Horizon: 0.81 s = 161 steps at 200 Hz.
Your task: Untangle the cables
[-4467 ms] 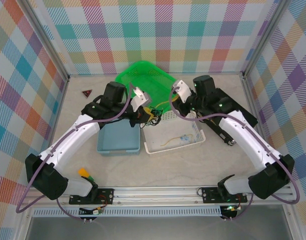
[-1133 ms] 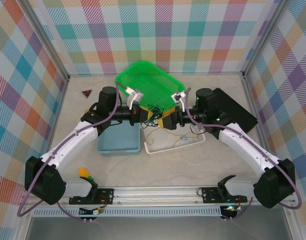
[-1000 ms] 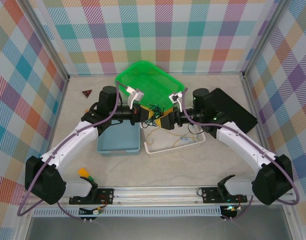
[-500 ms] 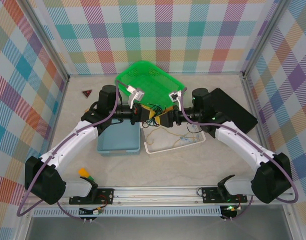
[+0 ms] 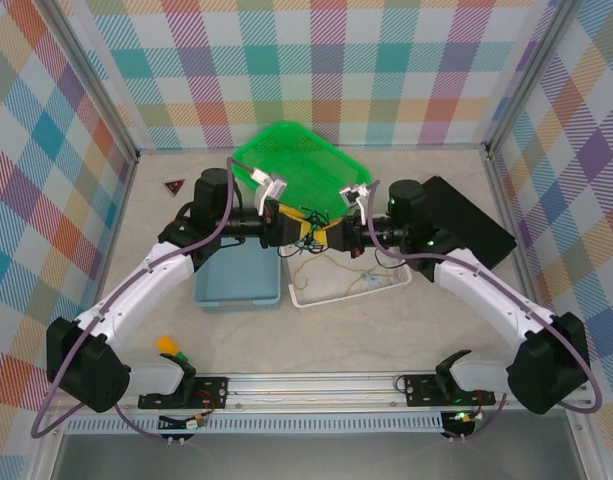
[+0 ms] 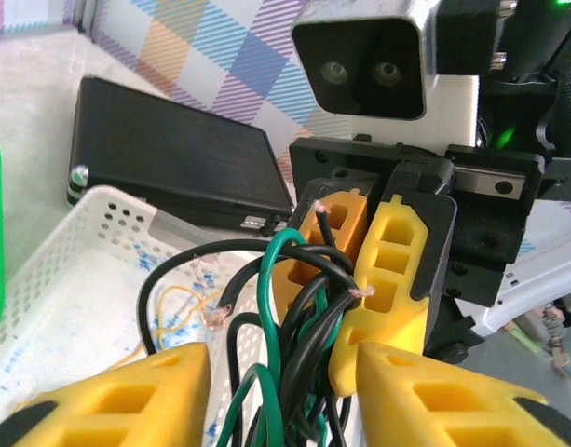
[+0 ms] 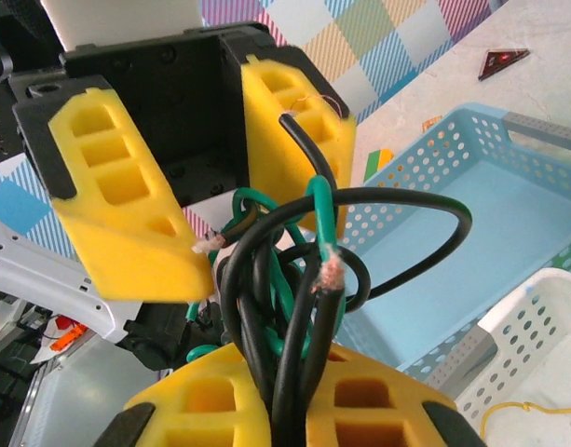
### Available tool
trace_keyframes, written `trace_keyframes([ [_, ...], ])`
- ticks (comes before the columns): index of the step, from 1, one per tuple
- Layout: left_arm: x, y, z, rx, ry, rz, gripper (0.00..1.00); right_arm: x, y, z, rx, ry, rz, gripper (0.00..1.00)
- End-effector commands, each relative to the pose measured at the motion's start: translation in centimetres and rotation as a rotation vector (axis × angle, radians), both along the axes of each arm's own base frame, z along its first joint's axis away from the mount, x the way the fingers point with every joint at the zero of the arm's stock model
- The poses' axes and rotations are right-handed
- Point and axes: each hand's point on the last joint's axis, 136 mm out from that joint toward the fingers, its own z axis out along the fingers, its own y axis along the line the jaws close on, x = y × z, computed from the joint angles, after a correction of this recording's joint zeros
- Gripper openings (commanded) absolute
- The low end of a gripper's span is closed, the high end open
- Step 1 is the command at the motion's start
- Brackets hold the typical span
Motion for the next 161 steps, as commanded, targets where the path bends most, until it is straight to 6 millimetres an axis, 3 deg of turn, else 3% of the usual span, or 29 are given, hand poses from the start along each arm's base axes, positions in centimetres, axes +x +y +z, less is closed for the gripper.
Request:
trace_keyframes([
  [1,-0.9,0.7,2.3,-0.027,-0.04,-0.004,0.52,-0.2,-0.6,1.6,0.037,-0.064,-0.025,0.0],
  [50,-1.3,0.7,1.6,-0.023,-0.012,-0.017,0.68,-0.5,-1.8,2.9,0.066,-0.081,-0.052,0.0],
  [79,-1.3,2.0,1.8,0.023,-0.044,0.024,0.69,-0.2,-2.7,2.6,0.04,-0.076,-0.098,0.0],
  [117,-2.2,2.8,2.1,0.003,0.095,0.073,0.72,-0.3,-3.1,2.3,-0.004,-0.067,-0.108,0.0],
  [136,-2.3,3.2,1.9,0.005,0.172,0.117,0.66,-0.2,-3.2,2.3,-0.01,-0.073,-0.12,0.0],
  [161,-2.5,3.8,1.8,0.036,0.207,0.184,0.44,0.2,-3.2,2.4,-0.014,-0.074,-0.13,0.0],
])
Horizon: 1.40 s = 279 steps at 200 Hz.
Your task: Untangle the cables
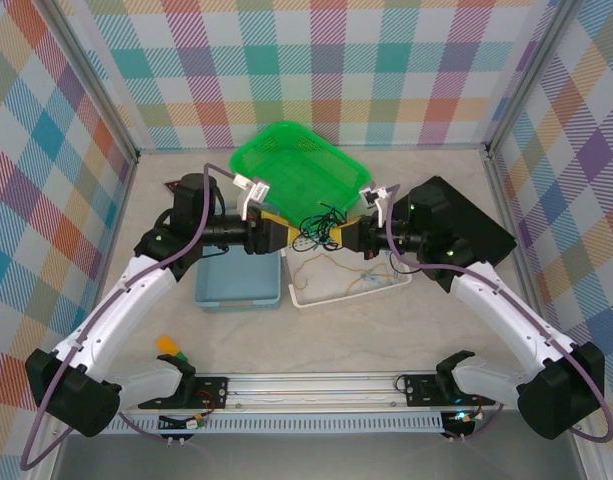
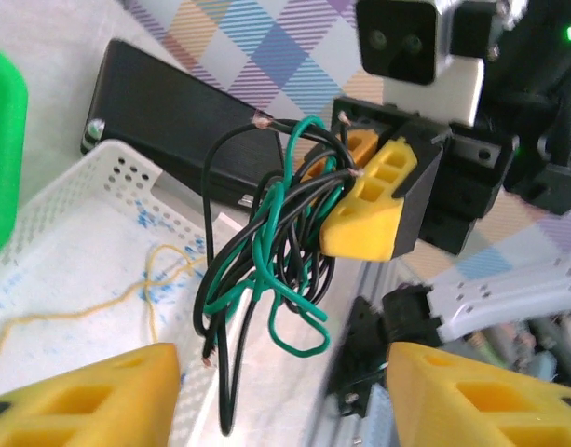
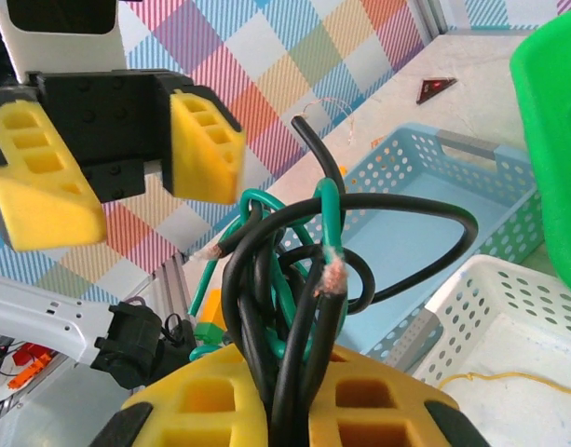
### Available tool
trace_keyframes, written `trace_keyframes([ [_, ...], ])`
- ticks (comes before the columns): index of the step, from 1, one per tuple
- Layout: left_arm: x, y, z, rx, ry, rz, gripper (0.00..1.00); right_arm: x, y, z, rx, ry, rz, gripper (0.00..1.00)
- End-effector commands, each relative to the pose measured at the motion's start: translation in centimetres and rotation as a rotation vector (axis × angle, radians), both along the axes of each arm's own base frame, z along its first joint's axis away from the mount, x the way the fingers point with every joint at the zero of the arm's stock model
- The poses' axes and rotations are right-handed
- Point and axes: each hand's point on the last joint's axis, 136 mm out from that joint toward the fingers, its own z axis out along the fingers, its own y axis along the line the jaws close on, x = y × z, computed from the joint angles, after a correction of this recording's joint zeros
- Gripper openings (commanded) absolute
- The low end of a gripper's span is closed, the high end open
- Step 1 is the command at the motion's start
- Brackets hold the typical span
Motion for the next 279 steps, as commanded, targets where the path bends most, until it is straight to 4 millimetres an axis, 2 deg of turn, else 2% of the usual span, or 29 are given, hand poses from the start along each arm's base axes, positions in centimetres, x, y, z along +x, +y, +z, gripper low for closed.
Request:
trace_keyframes([
  [1,-0.4,0.9,1.0,0.016,0.054,0.082,0.44,0.3,-0.2,1.7,0.006,-0.055,-0.01,0.0],
  [16,-0.2,0.8,1.3,-0.003,0.099,0.116,0.36,0.5,-0.1,1.7,0.0,-0.051,-0.013,0.0],
  [48,0.1,-0.8,0.7,-0.04,0.231,0.134,0.41,0.9,0.1,1.6,-0.007,-0.042,-0.01,0.0],
  [67,0.9,-1.8,0.1,-0.073,0.288,0.173,0.35,1.0,0.2,1.6,-0.003,-0.038,-0.01,0.0],
  [100,1.6,-3.1,0.6,-0.142,0.309,0.208,0.32,1.1,0.3,1.5,0.009,-0.026,-0.01,0.0],
  [132,1.5,-4.1,-0.7,-0.119,0.34,0.192,0.31,1.2,0.4,1.6,0.016,-0.027,-0.007,0.0],
  [182,1.6,-4.3,-1.3,-0.11,0.35,0.193,0.29,1.2,0.5,1.7,0.025,-0.026,-0.001,0.0],
  [217,1.6,-4.9,-1.3,-0.116,0.346,0.169,0.21,1.2,0.5,1.3,0.022,-0.021,-0.005,0.0],
  [236,1.4,-4.9,-1.1,-0.112,0.328,0.156,0.08,1.4,0.3,1.1,0.01,-0.025,-0.022,0.0],
  [245,1.2,-4.7,-0.9,-0.094,0.308,0.152,0.0,1.6,0.1,0.9,-0.005,-0.03,-0.035,0.0],
  [279,0.5,-2.0,-0.5,0.108,0.159,0.179,0.0,2.1,-1.7,-0.4,-0.074,-0.016,-0.048,0.0],
])
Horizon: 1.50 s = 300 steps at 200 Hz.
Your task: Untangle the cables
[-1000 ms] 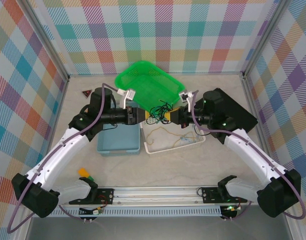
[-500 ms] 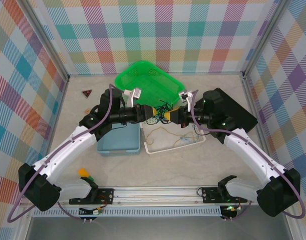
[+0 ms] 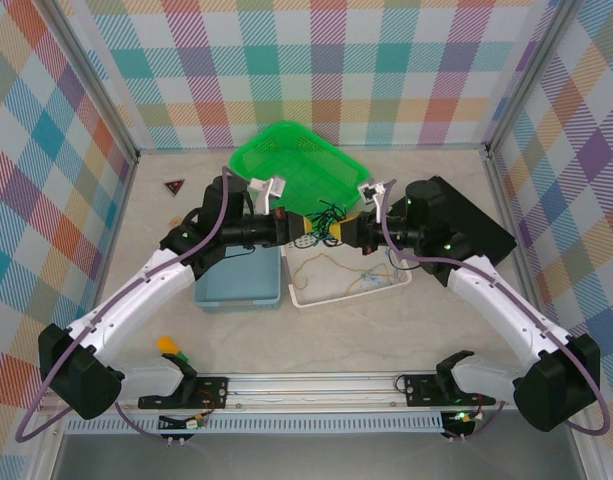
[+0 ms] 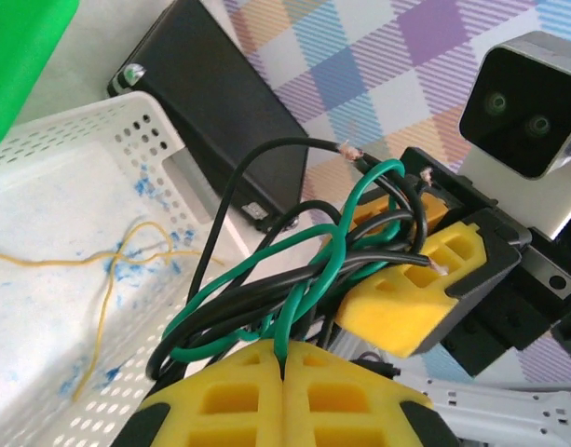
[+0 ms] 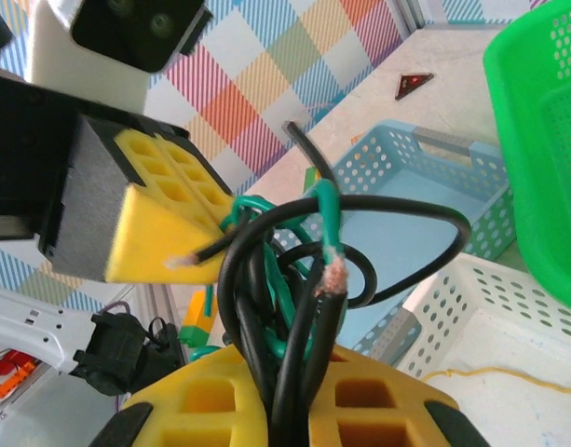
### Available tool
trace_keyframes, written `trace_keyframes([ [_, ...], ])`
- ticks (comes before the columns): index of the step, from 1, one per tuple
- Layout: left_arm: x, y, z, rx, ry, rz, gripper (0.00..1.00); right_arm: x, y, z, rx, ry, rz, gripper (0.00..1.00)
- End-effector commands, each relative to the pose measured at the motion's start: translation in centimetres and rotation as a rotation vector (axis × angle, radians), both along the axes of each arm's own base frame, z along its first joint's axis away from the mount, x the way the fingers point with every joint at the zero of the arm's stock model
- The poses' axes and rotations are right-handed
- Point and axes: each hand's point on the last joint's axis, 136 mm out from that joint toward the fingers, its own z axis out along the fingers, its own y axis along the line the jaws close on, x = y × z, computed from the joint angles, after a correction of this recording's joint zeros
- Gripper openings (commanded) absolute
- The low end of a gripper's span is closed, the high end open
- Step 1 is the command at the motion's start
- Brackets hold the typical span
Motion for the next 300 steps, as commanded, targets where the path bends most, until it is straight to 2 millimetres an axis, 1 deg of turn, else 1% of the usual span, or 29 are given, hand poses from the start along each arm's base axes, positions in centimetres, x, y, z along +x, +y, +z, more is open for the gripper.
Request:
trace_keyframes([
  [1,-1.2,1.7,1.4,0.141,-0.131,-0.035,0.0,0.5,-1.4,0.2,-0.041,-0.03,-0.011,0.0],
  [18,-1.3,2.4,1.8,0.194,-0.192,-0.06,0.0,-0.2,-2.0,-0.8,-0.09,-0.019,0.022,0.0],
  [36,-0.9,2.4,1.9,0.229,-0.236,-0.084,0.0,-1.6,-2.2,-1.5,-0.122,-0.017,0.076,0.0],
  [50,-0.4,2.4,2.2,0.259,-0.259,-0.092,0.0,-2.1,-2.5,-1.9,-0.138,-0.02,0.08,0.0],
  [61,0.1,2.5,2.3,0.29,-0.28,-0.091,0.0,-2.1,-2.8,-2.3,-0.155,-0.026,0.066,0.0],
  [77,1.1,3.2,2.4,0.347,-0.31,-0.063,0.0,-2.1,-3.1,-2.8,-0.187,-0.024,0.056,0.0],
  [99,2.7,4.8,2.5,0.404,-0.327,0.004,0.0,-1.5,-3.7,-3.4,-0.233,-0.012,0.019,0.0],
  [116,3.6,6.2,2.4,0.423,-0.323,0.051,0.0,-0.6,-4.4,-3.6,-0.245,0.013,-0.032,0.0],
  [138,4.4,7.7,1.8,0.46,-0.314,0.099,0.0,0.8,-5.9,-3.2,-0.212,0.057,-0.122,0.0],
  [150,4.6,8.4,1.5,0.476,-0.315,0.116,0.0,1.4,-6.6,-2.6,-0.179,0.063,-0.162,0.0],
  [173,4.9,9.5,1.0,0.5,-0.309,0.147,0.0,2.0,-7.6,-1.8,-0.139,0.06,-0.204,0.0],
  [188,5.0,10.0,0.6,0.504,-0.301,0.157,0.0,2.2,-7.9,-1.6,-0.136,0.062,-0.215,0.0],
  [221,5.0,10.0,0.3,0.489,-0.304,0.147,0.0,2.4,-8.2,-1.3,-0.128,0.061,-0.222,0.0],
  [244,4.2,8.7,0.5,0.421,-0.326,0.07,0.0,2.6,-8.2,-0.4,-0.099,0.044,-0.224,0.0],
  [249,4.0,8.4,0.5,0.406,-0.328,0.06,0.07,2.5,-8.2,-0.2,-0.09,0.042,-0.22,0.0],
  [263,3.5,7.5,0.6,0.342,-0.323,0.027,0.39,2.5,-8.1,0.8,-0.052,0.036,-0.216,0.0],
  [272,3.1,6.9,0.7,0.29,-0.313,0.01,0.54,2.5,-8.0,1.7,-0.019,0.03,-0.216,0.0],
  [278,2.8,6.5,0.7,0.252,-0.299,0.0,0.6,2.6,-7.9,2.3,0.007,0.028,-0.215,0.0],
  [285,2.6,6.0,0.9,0.203,-0.292,-0.01,0.64,2.6,-7.7,3.1,0.043,0.019,-0.208,0.0],
  [300,2.3,5.2,1.3,0.106,-0.275,-0.013,0.68,3.0,-7.3,4.7,0.126,0.028,-0.205,0.0],
])
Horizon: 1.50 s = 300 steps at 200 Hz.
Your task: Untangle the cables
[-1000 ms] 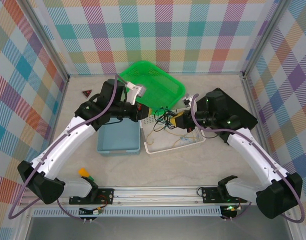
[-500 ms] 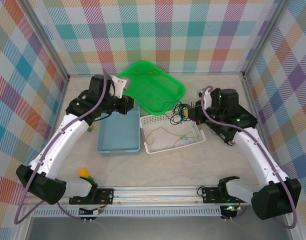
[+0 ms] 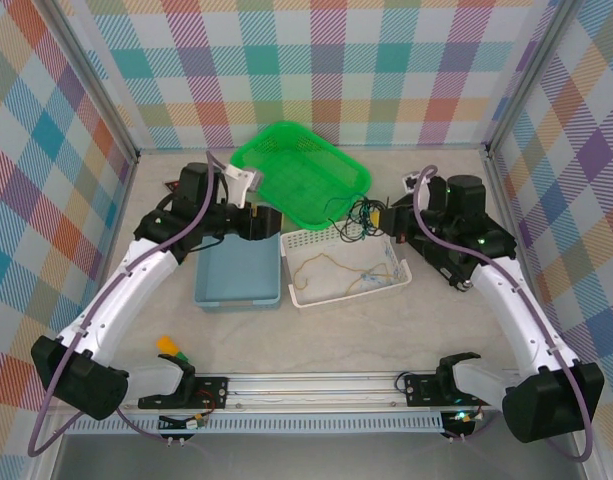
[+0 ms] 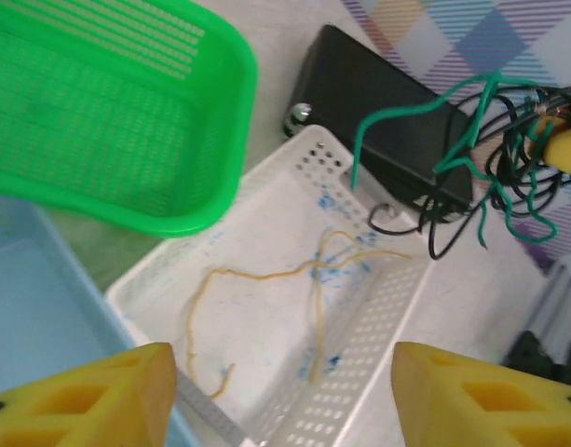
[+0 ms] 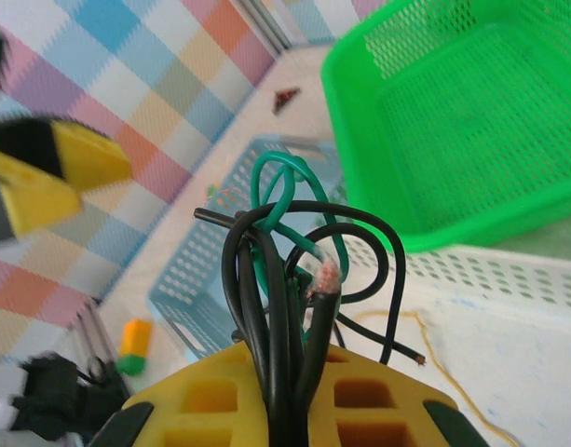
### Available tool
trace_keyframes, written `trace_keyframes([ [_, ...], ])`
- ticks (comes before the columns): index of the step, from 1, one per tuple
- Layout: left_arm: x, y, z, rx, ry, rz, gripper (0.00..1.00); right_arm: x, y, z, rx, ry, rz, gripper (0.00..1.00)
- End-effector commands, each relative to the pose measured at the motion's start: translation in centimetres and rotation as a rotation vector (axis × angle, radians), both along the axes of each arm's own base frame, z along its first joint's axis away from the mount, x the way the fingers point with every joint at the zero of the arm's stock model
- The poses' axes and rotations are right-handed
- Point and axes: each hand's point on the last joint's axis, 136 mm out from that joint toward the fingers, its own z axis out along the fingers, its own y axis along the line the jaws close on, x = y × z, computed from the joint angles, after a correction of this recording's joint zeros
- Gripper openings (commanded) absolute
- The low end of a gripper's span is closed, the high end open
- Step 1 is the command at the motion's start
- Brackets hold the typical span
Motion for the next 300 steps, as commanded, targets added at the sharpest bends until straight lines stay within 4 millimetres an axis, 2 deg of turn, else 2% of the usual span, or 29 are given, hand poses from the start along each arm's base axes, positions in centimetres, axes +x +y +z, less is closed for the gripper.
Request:
trace_keyframes([
  [1,-1.0,-1.8,2.8,-0.21,-0.018,-0.065,0.68,-0.1,0.8,4.5,0.159,-0.07,0.03,0.0],
  [29,-1.7,-2.9,4.5,-0.336,-0.112,-0.09,0.7,0.7,1.1,6.8,0.264,-0.063,0.018,0.0],
  [50,-2.2,-3.9,4.5,-0.36,-0.126,-0.13,0.71,1.2,1.1,8.0,0.317,-0.054,0.001,0.0],
  [71,-2.7,-5.7,4.6,-0.38,-0.133,-0.178,0.71,1.7,1.1,8.8,0.378,-0.015,-0.026,0.0],
  [119,-1.4,-8.1,5.3,-0.394,-0.187,-0.187,0.72,1.6,1.6,10.6,0.453,0.013,-0.031,0.0],
  [168,0.1,-9.5,5.9,-0.445,-0.203,-0.184,0.7,1.3,1.8,11.2,0.511,0.05,-0.032,0.0],
  [197,0.0,-10.3,6.7,-0.455,-0.214,-0.192,0.7,0.9,2.1,11.2,0.536,0.066,-0.019,0.0],
  [242,0.2,-10.6,6.5,-0.448,-0.215,-0.185,0.65,0.1,2.7,11.5,0.569,0.075,0.011,0.0],
  [253,0.3,-10.5,6.6,-0.448,-0.222,-0.178,0.6,-0.1,2.8,11.6,0.572,0.076,0.02,0.0],
  [283,0.3,-10.7,6.6,-0.453,-0.222,-0.185,0.27,-0.4,2.8,11.6,0.587,0.079,0.019,0.0],
  [300,0.1,-10.7,6.5,-0.451,-0.216,-0.193,0.16,-0.4,2.8,11.7,0.595,0.078,0.021,0.0],
])
